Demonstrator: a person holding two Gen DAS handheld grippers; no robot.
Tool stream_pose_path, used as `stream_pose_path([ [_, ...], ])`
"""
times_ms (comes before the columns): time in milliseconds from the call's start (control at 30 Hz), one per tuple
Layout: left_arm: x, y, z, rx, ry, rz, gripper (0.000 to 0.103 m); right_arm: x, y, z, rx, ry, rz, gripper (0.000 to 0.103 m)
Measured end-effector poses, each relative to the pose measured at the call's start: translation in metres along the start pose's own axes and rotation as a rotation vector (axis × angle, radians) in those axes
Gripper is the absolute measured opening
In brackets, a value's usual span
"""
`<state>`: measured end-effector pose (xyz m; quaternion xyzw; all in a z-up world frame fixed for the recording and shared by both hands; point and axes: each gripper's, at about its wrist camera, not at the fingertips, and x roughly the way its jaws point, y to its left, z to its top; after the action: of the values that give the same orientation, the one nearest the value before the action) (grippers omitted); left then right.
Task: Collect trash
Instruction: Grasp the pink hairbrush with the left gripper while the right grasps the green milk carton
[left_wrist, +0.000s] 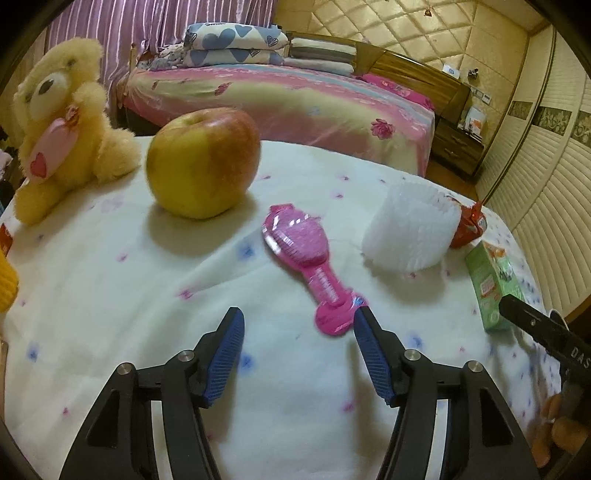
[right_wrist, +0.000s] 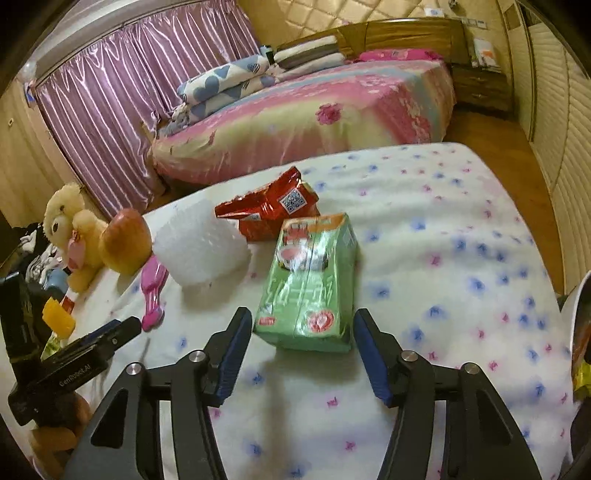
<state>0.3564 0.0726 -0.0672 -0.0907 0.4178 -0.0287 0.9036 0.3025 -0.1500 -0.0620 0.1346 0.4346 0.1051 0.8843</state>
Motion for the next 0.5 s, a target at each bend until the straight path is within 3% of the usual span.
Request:
stream_pose_path([
  [133, 0.016, -0.014, 0.006, 0.048, 0.024, 0.061, 0.056, 0.013, 0.009, 0.008, -0.014, -0.010, -0.032, 0.063],
  [167, 0.018, -0.018, 0.008, 0.071, 0.019, 0.073, 0.040, 0.017, 0.010, 0.010, -0.022, -0.006, -0.045, 0.063],
  [267, 0.020, -0.025, 0.009, 0.114, 0.019, 0.051, 0.020, 0.030, 0.011, 0.012, -0.048, 0.019, -0.074, 0.063],
  [367, 0.015, -0.026, 0.005, 0.125, 0.009, 0.045, 0.019, 0.028, 0.010, 0.012, -0.064, 0.019, -0.096, 0.051],
  [433, 0.007, -0.024, 0.001, 0.118, -0.010, 0.036, 0.005, 0.023, 0.006, 0.010, -0.055, 0.014, -0.081, 0.051],
  [500, 0.001, -0.021, -0.004, 0.103, -0.003, -0.007, 0.000, 0.016, 0.001, 0.006, -0.044, 0.003, -0.072, 0.051],
])
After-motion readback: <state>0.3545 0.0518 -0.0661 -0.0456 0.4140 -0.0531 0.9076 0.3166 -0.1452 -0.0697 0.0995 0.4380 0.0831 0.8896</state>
